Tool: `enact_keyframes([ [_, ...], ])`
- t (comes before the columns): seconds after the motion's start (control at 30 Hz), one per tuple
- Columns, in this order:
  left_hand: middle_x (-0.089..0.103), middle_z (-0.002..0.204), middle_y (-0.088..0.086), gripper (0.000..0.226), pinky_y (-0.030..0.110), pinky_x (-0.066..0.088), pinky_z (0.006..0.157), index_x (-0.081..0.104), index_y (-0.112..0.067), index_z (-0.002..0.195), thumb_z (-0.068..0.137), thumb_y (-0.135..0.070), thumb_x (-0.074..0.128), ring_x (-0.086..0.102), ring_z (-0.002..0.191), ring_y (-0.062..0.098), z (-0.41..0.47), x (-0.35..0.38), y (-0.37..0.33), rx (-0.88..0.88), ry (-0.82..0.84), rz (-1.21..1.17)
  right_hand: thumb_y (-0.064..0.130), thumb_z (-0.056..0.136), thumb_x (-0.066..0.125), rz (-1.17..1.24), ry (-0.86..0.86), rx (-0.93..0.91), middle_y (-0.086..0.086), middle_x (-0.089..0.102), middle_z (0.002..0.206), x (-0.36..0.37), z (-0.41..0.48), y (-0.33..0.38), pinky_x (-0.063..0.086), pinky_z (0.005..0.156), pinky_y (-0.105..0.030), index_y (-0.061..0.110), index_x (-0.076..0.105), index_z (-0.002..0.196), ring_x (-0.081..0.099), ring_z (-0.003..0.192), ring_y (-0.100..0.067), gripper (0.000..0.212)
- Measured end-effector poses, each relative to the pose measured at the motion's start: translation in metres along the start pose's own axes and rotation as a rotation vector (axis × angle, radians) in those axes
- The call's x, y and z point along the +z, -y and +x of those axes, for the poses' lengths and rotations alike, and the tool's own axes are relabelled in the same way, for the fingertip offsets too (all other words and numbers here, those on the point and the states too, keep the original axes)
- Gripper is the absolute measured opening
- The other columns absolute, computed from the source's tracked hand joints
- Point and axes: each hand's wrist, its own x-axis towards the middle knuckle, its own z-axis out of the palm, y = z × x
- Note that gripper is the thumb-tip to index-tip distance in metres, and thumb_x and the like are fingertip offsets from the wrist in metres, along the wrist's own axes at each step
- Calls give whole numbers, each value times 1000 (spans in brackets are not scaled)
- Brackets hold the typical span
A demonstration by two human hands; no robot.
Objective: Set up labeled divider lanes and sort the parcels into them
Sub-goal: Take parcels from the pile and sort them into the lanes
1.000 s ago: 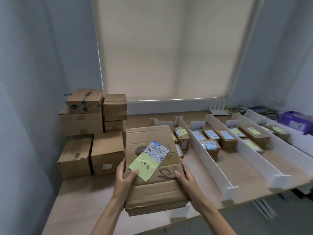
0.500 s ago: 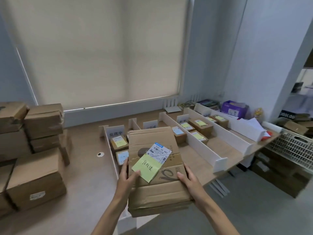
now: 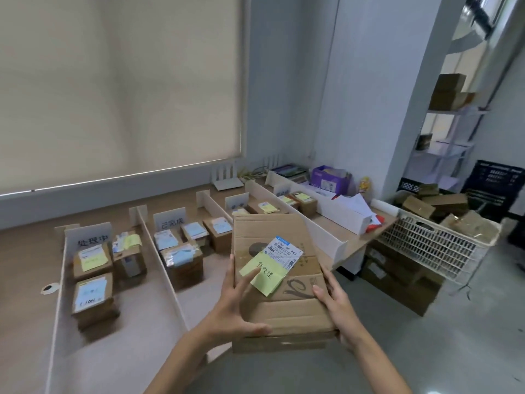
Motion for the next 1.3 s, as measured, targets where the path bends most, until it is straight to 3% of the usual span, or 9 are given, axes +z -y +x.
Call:
enact_keyframes([
  [0.17,-52,137,-14,125,37,-2,118,-2,-46,146,54,-63,80,-37,136,15,65,37,-1,62,223,235,24,85,66,-41,-39,-19,7,57,133,-63,41,-2,45,103,-37,47,47,127,56,120,-14,51],
  [0.3,-48,139,-20,113,42,-3,115,-1,-46,146,64,-55,77,-42,133,16,130,66,3,106,310,294,24,85,67,-54,-56,-1,6,56,133,-109,93,-2,49,97,-34,40,42,136,58,118,-14,58],
  [0.47,-39,145,-21,107,48,-1,115,3,-42,148,70,-50,76,-37,137,19,232,107,18,112,258,247,18,93,57,-132,-78,-8,8,50,137,-169,186,10,52,85,-19,34,34,144,54,119,-9,58],
  [0.57,-34,149,-17,106,41,-2,114,8,-36,149,70,-46,78,-35,137,18,291,132,25,123,194,233,14,95,52,-250,-75,-24,10,46,138,-202,241,24,46,83,-8,27,31,146,49,117,0,57],
  [0.7,-26,154,-4,106,40,-2,114,12,-26,150,70,-41,79,-30,139,25,364,168,19,115,160,253,11,95,52,-353,-104,-42,11,42,140,-251,302,36,34,103,-21,21,29,147,38,129,-6,58],
  [0.83,-26,154,2,105,43,-6,116,7,-26,149,72,-36,78,-33,137,29,419,213,15,83,144,289,3,96,48,-383,-101,-36,9,44,138,-297,348,40,37,98,-12,20,31,145,42,127,-7,55],
  [0.97,-26,154,-2,108,44,-2,115,5,-31,149,69,-39,77,-33,138,30,473,258,19,35,94,300,10,98,46,-495,-43,-38,12,39,138,-348,402,38,30,103,-17,23,31,146,36,127,-2,52],
  [1.1,-30,153,-4,106,35,-4,109,2,-31,150,73,-42,74,-34,137,28,522,301,17,-43,59,340,16,99,46,-590,42,-36,5,36,147,-401,463,28,29,109,-25,28,35,144,35,132,-9,48],
  [1.3,-32,152,-4,102,44,-6,113,1,-25,151,76,-39,70,-36,135,27,576,351,15,-220,53,321,19,98,47,-674,215,-25,6,33,149,-460,541,11,23,112,-25,25,31,146,29,139,-12,51],
])
